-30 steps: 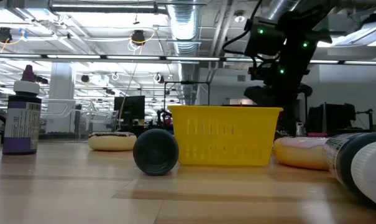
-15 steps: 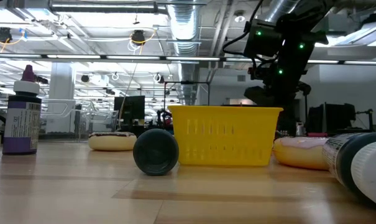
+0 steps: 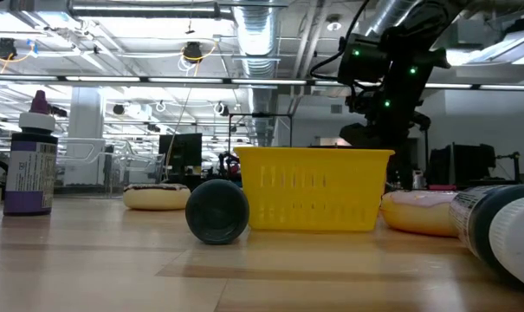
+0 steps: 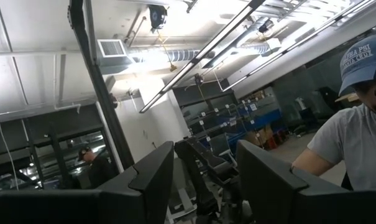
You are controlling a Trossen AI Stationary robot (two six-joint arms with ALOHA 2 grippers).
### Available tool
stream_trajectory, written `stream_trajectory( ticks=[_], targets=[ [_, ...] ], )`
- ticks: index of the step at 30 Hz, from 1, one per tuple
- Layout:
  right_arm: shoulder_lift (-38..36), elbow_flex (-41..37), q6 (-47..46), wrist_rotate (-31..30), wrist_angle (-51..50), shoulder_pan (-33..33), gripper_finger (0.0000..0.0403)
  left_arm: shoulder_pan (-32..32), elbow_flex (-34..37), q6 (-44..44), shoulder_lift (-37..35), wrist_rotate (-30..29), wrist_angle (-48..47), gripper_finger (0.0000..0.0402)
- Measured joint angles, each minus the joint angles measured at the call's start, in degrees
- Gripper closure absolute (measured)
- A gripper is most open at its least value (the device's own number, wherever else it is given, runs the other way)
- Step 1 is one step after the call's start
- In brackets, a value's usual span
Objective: Pick & Place Food Item
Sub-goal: Adjust the orange bin, then put the left purple food coloring bottle into the transparent bin
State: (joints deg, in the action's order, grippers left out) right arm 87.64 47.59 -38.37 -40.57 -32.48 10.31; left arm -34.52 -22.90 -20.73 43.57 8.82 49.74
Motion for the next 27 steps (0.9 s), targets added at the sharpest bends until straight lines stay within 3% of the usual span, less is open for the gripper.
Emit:
stream_trajectory(
  ticks=[7, 11, 15, 20, 24, 27],
  targets=[
    [0.0, 0.0, 1.3, -3.7, 0.0, 0.3, 0.0403, 0.0, 0.0, 0.0, 0.0, 0.0, 0.0, 0.0231],
    [-0.8, 0.0, 1.4, -8.9, 0.8, -3.3, 0.0403, 0.0, 0.0, 0.0, 0.0, -0.3, 0.0, 0.0231],
    [-3.2, -0.1, 1.5, -10.1, 1.4, -8.5, 0.0403, 0.0, 0.0, 0.0, 0.0, -1.4, -0.8, 0.0231],
    [-7.7, 0.0, 1.2, -5.2, 2.1, -17.7, 0.0403, 0.0, -0.1, -1.4, 0.0, -11.1, -4.8, 0.0231],
    [-11.7, 0.0, -3.5, 2.2, 3.6, -26.2, 0.0392, 0.0, -4.6, -1.4, 0.0, -24.4, -19.5, 0.0231],
    [-14.1, 0.0, -8.8, 2.4, 3.8, -33.7, 0.0370, -0.2, -8.2, 0.5, 1.9, -31.7, -29.7, 0.0231]
  ],
)
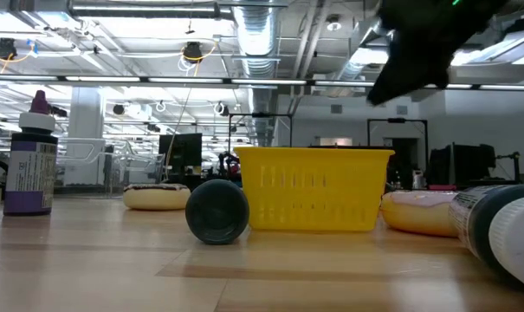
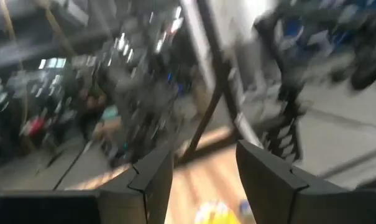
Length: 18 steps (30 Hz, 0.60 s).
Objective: Pick & Place Food Item
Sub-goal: Put the left purple food coloring bottle into the transparent bin
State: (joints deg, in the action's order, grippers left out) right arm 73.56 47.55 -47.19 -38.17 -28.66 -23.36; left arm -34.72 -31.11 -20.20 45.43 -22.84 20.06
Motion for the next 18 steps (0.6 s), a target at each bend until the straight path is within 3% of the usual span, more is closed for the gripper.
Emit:
stream_trajectory(
  ticks=[5, 9, 11, 15, 18],
  targets=[
    [-1.6, 0.0, -7.1, -4.8, 2.7, -12.0, 0.0320, -1.5, -3.5, 0.2, 4.8, -6.4, -5.0, 0.0231],
    [-0.8, 0.0, -8.3, -11.3, 7.2, -20.4, 0.0276, -4.0, -9.7, 7.3, 9.3, -27.1, -23.8, 0.0227],
    [-0.2, 0.0, -8.3, -15.3, 8.6, -23.8, 0.0254, -4.6, -13.4, 14.6, 11.6, -31.8, -34.3, 0.0219],
    [0.7, 0.0, -8.4, -21.3, 9.2, -28.2, 0.0214, -6.0, -19.5, 28.8, 15.4, -32.2, -49.4, 0.0199],
    [0.7, 0.0, -8.4, -22.7, 9.2, -29.8, 0.0192, -5.7, -25.2, 38.9, 18.5, -25.5, -62.5, 0.0184]
  ],
)
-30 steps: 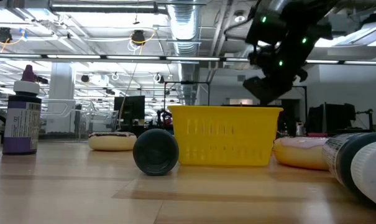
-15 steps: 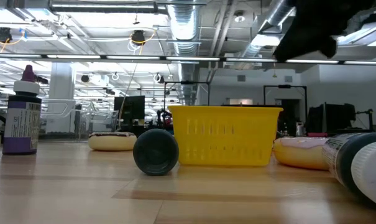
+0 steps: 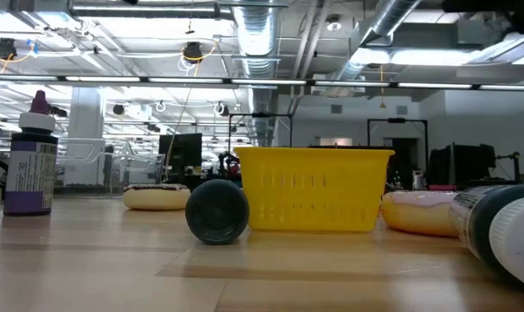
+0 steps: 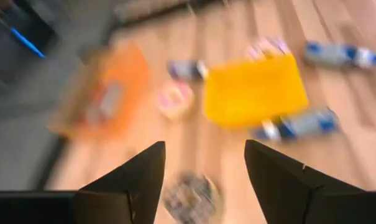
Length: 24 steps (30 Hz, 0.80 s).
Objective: Pick & Place Food Item
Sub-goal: Put the left purple food coloring bottle into the transparent bin
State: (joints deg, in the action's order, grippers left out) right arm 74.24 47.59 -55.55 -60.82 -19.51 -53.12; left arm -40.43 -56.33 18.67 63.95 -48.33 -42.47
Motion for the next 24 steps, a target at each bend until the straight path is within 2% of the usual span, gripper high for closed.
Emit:
stream_trajectory(
  ticks=[5, 10, 15, 17, 24],
  targets=[
    [0.0, 0.0, 1.5, -1.0, 0.0, -0.5, 0.0178, 3.0, -11.4, 11.4, 8.0, 16.5, -21.8, 0.0175],
    [0.0, 0.0, 2.4, -1.0, 0.0, -0.6, 0.0177, 3.5, -19.4, 13.7, 17.4, 26.0, -36.9, 0.0186],
    [0.0, 0.0, 3.0, -1.1, 0.0, -1.3, 0.0177, 4.1, -20.5, 17.0, 21.9, 32.5, -39.0, 0.0182],
    [0.0, 0.0, 3.3, -1.7, 0.0, -1.7, 0.0177, 4.2, -20.4, 17.9, 22.4, 33.3, -39.1, 0.0172],
    [0.0, 0.0, 3.7, -2.3, -0.1, -2.8, 0.0177, 7.6, -19.0, 19.8, 18.3, 35.3, -36.9, 0.0128]
  ],
)
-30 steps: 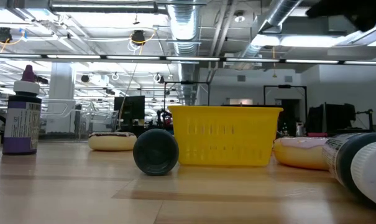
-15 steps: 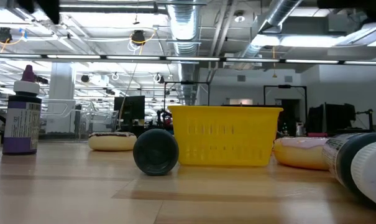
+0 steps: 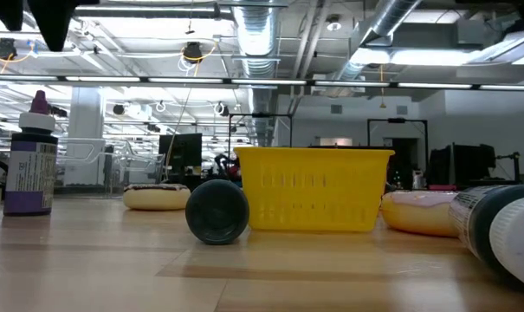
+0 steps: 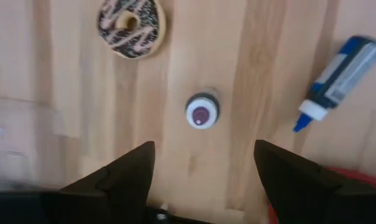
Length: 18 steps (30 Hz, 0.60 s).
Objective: Pick & Place Food Item
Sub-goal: Put the left purple food coloring bottle into the transparent bin
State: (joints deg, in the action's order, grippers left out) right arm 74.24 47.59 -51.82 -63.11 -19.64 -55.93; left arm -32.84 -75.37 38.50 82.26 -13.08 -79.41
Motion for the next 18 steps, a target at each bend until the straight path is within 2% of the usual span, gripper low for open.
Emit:
stream_trajectory(
  ticks=[5, 8, 18],
  targets=[
    [0.0, 0.0, 1.3, -1.3, 0.0, -0.4, 0.0177, 4.7, 7.6, -1.3, -5.5, 5.4, 8.2, 0.0118],
    [0.0, 0.0, 1.4, -1.3, -0.1, -0.4, 0.0177, 5.9, 11.2, -2.0, -7.3, 6.6, 10.2, 0.0124],
    [0.0, 0.0, 1.2, -1.3, -0.8, -0.4, 0.0177, 6.2, 20.0, -2.4, -7.9, 9.9, 20.0, 0.0142]
  ],
)
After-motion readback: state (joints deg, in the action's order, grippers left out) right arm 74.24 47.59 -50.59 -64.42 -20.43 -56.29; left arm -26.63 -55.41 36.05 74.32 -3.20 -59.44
